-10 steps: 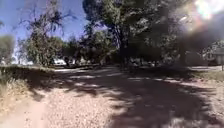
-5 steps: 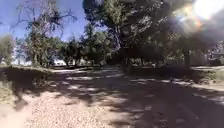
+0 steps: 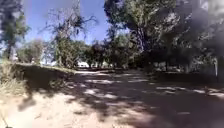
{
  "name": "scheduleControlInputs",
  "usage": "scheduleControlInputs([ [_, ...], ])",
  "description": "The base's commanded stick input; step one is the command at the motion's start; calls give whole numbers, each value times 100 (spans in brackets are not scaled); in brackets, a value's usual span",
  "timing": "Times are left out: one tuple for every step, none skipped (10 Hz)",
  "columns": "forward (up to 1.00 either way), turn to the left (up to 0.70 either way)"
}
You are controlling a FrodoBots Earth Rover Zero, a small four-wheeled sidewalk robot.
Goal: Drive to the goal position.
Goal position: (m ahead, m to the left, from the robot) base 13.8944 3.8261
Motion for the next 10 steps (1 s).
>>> scheduleControlInputs([
  [85,0],
  [85,0],
  [85,0],
  [85,0],
  [85,0],
  [85,0],
  [85,0],
  [85,0],
  [85,0],
  [85,0],
])
